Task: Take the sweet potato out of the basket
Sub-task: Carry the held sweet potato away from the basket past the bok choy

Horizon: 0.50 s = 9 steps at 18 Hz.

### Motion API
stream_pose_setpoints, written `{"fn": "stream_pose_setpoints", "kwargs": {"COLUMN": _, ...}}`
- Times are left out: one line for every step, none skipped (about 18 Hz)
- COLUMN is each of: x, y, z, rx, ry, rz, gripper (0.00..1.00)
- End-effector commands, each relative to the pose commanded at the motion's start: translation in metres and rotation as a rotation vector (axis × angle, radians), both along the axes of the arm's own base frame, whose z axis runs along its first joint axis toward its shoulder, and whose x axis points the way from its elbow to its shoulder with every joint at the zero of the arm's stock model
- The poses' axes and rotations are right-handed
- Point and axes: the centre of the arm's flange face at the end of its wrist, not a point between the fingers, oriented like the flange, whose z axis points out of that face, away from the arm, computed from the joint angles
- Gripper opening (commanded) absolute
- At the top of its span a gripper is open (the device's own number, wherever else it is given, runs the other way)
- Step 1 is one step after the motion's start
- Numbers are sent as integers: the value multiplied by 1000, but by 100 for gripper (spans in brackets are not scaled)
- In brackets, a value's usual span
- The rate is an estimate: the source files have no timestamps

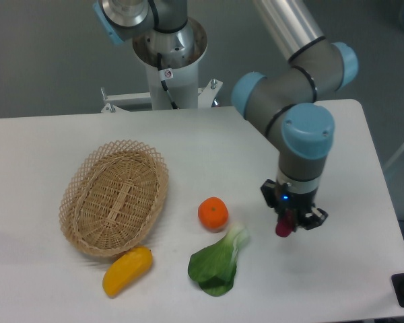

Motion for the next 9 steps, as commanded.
{"fn": "stream_pose_setpoints", "kwargs": {"x": -5, "y": -2, "z": 2, "rx": -3, "ry": 1, "rz": -14, "gripper": 13}}
{"fn": "stream_pose_setpoints", "kwargs": {"x": -9, "y": -3, "z": -1, "rx": -5, "ry": -1, "rz": -17, "gripper": 13}}
{"fn": "stream_pose_setpoints", "kwargs": {"x": -12, "y": -4, "z": -1, "rx": -9, "ry": -4, "rz": -13, "gripper": 13}}
{"fn": "stream_pose_setpoints", "kwargs": {"x": -15, "y": -7, "z": 0, "rx": -11, "ry": -10, "rz": -9, "gripper": 13}}
{"fn": "stream_pose_setpoints", "kwargs": {"x": -16, "y": -8, "z": 2, "rx": -16, "ry": -16, "rz": -13, "gripper": 13}}
{"fn": "stream_pose_setpoints", "kwargs": {"x": -18, "y": -8, "z": 1, "rx": -25, "ry": -28, "rz": -24, "gripper": 13}}
{"fn": "stream_pose_setpoints", "kwargs": {"x": -19, "y": -8, "z": 1, "rx": -30, "ry": -33, "rz": -28, "gripper": 13}}
{"fn": "stream_pose_setpoints", "kwargs": {"x": -19, "y": -9, "z": 1, "rx": -35, "ry": -32, "rz": -29, "gripper": 13}}
{"fn": "stream_pose_setpoints", "kwargs": {"x": -19, "y": -9, "z": 0, "rx": -37, "ry": -32, "rz": -29, "gripper": 13}}
